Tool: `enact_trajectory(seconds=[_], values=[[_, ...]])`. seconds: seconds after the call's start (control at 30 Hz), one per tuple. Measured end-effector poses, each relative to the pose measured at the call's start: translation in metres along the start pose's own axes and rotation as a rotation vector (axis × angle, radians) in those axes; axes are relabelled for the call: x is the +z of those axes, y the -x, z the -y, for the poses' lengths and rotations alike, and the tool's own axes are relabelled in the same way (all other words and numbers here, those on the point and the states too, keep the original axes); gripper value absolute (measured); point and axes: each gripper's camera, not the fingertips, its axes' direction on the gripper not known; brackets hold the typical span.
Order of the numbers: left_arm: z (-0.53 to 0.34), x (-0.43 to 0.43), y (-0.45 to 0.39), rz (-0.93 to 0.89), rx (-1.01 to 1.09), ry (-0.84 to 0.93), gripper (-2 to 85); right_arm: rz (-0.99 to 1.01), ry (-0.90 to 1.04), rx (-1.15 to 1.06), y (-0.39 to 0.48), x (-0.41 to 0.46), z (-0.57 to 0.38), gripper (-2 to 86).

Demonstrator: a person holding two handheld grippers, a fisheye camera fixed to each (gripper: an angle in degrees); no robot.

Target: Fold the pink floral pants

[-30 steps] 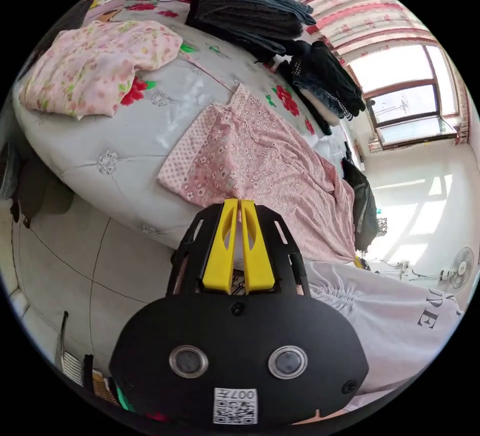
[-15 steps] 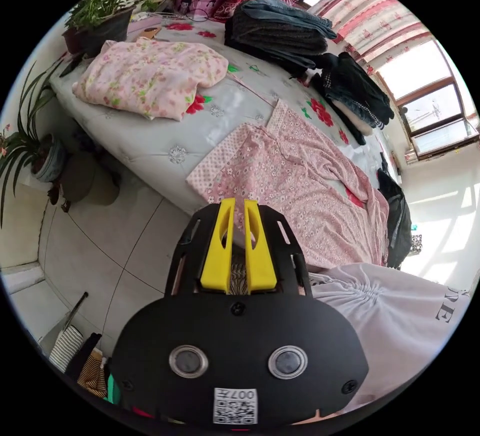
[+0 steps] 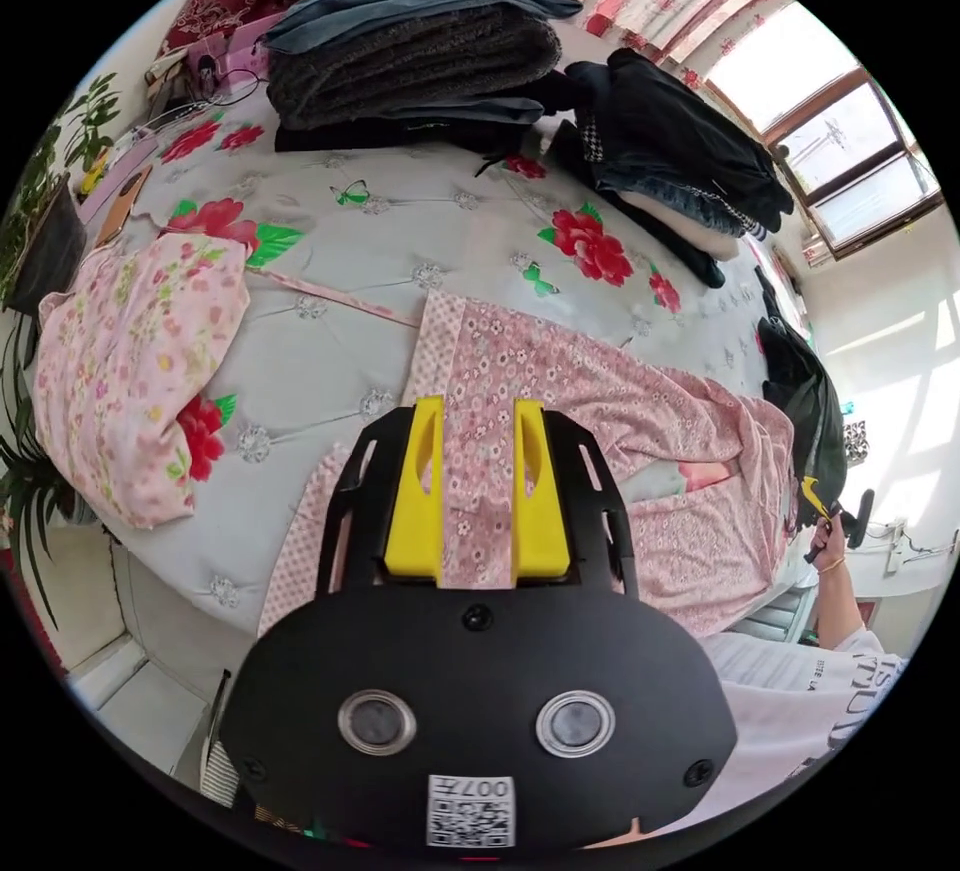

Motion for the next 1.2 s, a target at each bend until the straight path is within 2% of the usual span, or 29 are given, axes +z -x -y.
enact_trajectory(seconds=[0.17, 0.23, 0.3, 0.37, 0.4, 0.47, 0.53, 0.6, 0.67, 0.77, 0.83, 0.93, 1.0, 1.1, 1.2], values=[[0.047, 0.074, -0.009, 0.094, -0.021, 0.132, 12.4, -0.047, 0.098, -0.054, 0.041, 0.080, 0.031, 7.0], [0.048, 0.089, -0.027, 0.286, 0.002, 0.102, 7.4, -0.071, 0.157, -0.060, 0.048, 0.119, 0.031, 7.1], [0.047, 0.097, -0.045, 0.339, 0.094, 0.100, 4.4, -0.102, 0.255, -0.064, 0.052, 0.174, 0.022, 7.3], [0.052, 0.099, -0.052, 0.306, 0.151, 0.129, 0.8, -0.150, 0.280, -0.065, 0.054, 0.204, 0.008, 7.2], [0.056, 0.083, -0.053, 0.251, 0.172, 0.081, 0.2, -0.193, 0.229, -0.093, 0.060, 0.209, -0.003, 7.0], [0.058, 0.030, -0.052, 0.128, 0.207, -0.124, -0.4, -0.235, 0.235, -0.142, 0.067, 0.223, -0.015, 6.8], [0.042, -0.059, -0.048, -0.018, 0.312, -0.438, -0.6, -0.257, 0.243, -0.175, 0.071, 0.233, -0.026, 6.7], [0.017, -0.105, -0.039, -0.009, 0.382, -0.579, -0.3, -0.250, 0.252, -0.169, 0.068, 0.242, -0.036, 6.6], [-0.010, -0.117, -0.018, 0.032, 0.405, -0.635, 0.3, -0.244, 0.250, -0.155, 0.064, 0.248, -0.043, 6.5], [-0.044, -0.070, 0.049, 0.127, 0.216, -0.471, 3.8, -0.245, 0.237, -0.153, 0.058, 0.255, -0.059, 6.6], [-0.075, -0.025, 0.113, 0.178, -0.052, -0.262, 5.0, -0.230, 0.256, -0.158, 0.054, 0.259, -0.065, 6.8], [-0.114, -0.013, 0.150, 0.113, -0.222, -0.272, 4.9, -0.187, 0.281, -0.162, 0.047, 0.252, -0.074, 7.4], [-0.118, -0.006, 0.151, 0.081, -0.221, -0.279, 4.8, -0.195, 0.200, -0.179, 0.044, 0.226, -0.082, 7.7], [-0.092, 0.015, 0.127, 0.085, -0.109, -0.247, 4.9, -0.253, 0.111, -0.179, 0.031, 0.199, -0.083, 7.9], [-0.049, 0.051, 0.093, 0.074, 0.009, -0.196, 5.8, -0.288, 0.140, -0.144, 0.000, 0.202, -0.074, 8.5]])
